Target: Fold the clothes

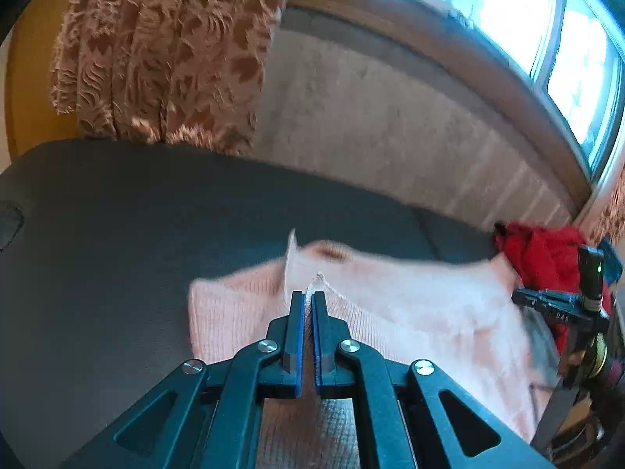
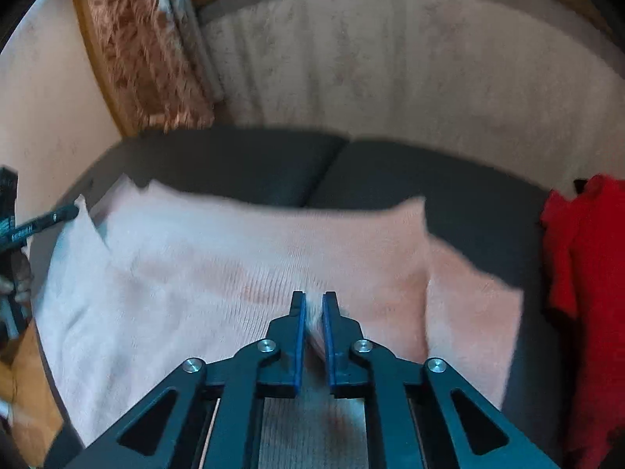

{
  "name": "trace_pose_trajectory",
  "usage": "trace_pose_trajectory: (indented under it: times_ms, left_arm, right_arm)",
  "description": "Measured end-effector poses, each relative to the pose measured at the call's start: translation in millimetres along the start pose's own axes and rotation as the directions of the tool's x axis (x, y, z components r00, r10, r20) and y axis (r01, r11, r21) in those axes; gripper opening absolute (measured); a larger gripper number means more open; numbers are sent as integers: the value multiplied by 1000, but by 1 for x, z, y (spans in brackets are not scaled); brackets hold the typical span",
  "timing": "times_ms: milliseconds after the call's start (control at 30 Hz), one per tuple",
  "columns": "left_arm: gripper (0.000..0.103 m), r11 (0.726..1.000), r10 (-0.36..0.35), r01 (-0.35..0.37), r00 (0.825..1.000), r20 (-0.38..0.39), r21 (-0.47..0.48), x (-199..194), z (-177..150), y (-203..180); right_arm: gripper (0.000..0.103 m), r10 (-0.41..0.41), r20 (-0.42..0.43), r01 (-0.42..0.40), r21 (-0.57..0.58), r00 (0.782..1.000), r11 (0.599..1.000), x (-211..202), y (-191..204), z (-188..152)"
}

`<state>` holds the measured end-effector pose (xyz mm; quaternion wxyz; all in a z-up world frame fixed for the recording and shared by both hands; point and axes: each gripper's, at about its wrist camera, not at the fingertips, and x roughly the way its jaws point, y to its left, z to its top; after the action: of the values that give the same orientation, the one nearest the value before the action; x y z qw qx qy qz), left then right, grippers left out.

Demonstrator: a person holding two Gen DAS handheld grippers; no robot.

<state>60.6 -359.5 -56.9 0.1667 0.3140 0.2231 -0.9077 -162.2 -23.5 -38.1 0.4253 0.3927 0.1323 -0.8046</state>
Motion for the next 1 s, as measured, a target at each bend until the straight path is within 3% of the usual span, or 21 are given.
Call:
trace_pose_trajectory:
  times_ms: [67,133,200,267,300,333,400,467,567,633,700,833,900,1000]
  left_arm:
    - [2,1000,14,-14,1000,26,-22,-1,5,1]
    - [2,998,45,-43,998,43,-42,1,7,3]
    - [2,993,81,-80,997,15,-85,13,0,11]
    - [2,990,78,-79,997,-15,-116,24,-6,18]
    - [2,990,78,-80,997,-22,-118,27,-10,19]
    - [2,989,79,-82,996,-29,-120,29,-14,20]
    - [2,990,79,-83,996,-33,-114,30,-18,20]
    - [2,990,80,-83,996,-34,-110,31,-20,19]
    - [2,991,79,-82,996,-30,-109,31,-20,17]
    - [2,992,81,-81,997,-8,-94,23,-19,11]
    - [2,995,68,-64,996,51,-83,9,-14,6]
    - [2,994,64,-53,990,124,-91,-9,-7,3]
    - [2,994,80,-70,990,120,-87,-5,-6,2]
    - [2,990,108,-101,992,73,-98,13,-8,5]
  right_arm:
    - [5,-4,56,2,39,998,999,-10,-9,11]
    - [5,-13,54,10,68,998,998,-4,-15,14]
    - [5,-6,38,2,90,999,996,5,-18,11]
    - [10,61,26,-63,105,998,992,9,-18,2]
    - [26,94,5,-94,109,996,990,13,-18,-3]
    - [51,78,-15,-76,94,997,993,15,-17,-7]
    - [79,57,-45,-54,57,997,997,18,-15,-14]
    - [79,53,-55,-51,39,997,998,19,-17,-18]
    - [65,42,-67,-42,11,997,999,16,-20,-25]
    - [24,38,-86,-40,-24,996,999,17,-13,-23]
    - [8,28,-92,-34,-61,995,998,16,-7,-19]
    - [8,-10,-5,9,-55,1000,998,-7,-10,-4]
    - [0,-38,31,38,16,999,999,-12,-25,-3]
    - [0,-75,33,70,126,997,990,-6,-48,-8]
